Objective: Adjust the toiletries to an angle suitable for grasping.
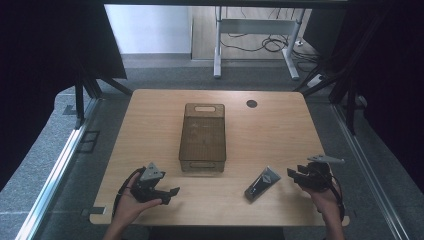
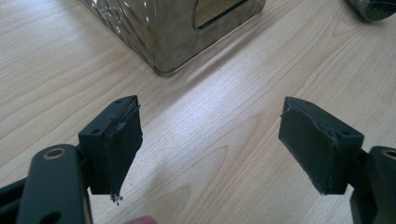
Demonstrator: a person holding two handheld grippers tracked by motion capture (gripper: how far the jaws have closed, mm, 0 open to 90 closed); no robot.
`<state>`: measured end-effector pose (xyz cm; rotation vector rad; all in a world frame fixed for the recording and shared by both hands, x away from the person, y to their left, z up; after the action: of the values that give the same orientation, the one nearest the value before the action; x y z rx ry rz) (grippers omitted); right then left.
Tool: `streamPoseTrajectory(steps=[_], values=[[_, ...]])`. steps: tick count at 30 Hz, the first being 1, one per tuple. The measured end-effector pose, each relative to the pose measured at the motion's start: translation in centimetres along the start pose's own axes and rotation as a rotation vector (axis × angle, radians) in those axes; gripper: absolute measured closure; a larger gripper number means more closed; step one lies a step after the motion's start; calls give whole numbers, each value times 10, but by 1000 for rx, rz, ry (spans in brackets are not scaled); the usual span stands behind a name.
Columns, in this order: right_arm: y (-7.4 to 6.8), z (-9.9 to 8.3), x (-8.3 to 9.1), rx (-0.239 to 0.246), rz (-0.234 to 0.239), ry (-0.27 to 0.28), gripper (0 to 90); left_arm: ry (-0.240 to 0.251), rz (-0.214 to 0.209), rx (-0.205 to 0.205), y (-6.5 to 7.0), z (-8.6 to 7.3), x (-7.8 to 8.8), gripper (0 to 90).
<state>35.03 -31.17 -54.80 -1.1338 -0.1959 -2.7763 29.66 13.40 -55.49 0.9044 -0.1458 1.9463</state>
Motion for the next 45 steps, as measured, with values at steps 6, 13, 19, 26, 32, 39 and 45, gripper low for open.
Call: streamPoseTrajectory(steps=[6, 13, 19, 26, 32, 39, 45], values=[[0, -2, 1, 8, 20, -22, 589, -2, 3, -5, 2, 1, 1, 216], [-3, 1, 14, 37, 48, 9, 668, -11, -3, -14, 5, 1, -1, 215], [-17, 0, 16, 82, 78, 1, 747, -11, 9, -11, 1, 0, 2, 215], [-28, -7, 14, 118, 126, -42, 844, -4, 10, -5, 1, 1, 5, 214], [-35, -10, 14, 149, 154, -54, 875, -4, 18, 3, -3, 0, 7, 213], [-42, -11, 18, 177, 173, -73, 895, 0, 15, 7, -3, 0, 8, 213], [-54, -10, 25, 252, 195, -121, 897, -4, 20, 13, -6, -1, 8, 213]])
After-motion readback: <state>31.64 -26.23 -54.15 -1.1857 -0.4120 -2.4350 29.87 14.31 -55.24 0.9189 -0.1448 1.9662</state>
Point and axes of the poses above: each handheld gripper's, and its own axes: x roughly backward along the jaws, z roughly out of its top, y roughly to its right, the point moved 8 cm from there along -x, roughly forward along the jaws, and after that the axes turned 15 degrees about -z, right-handed, at the moved point
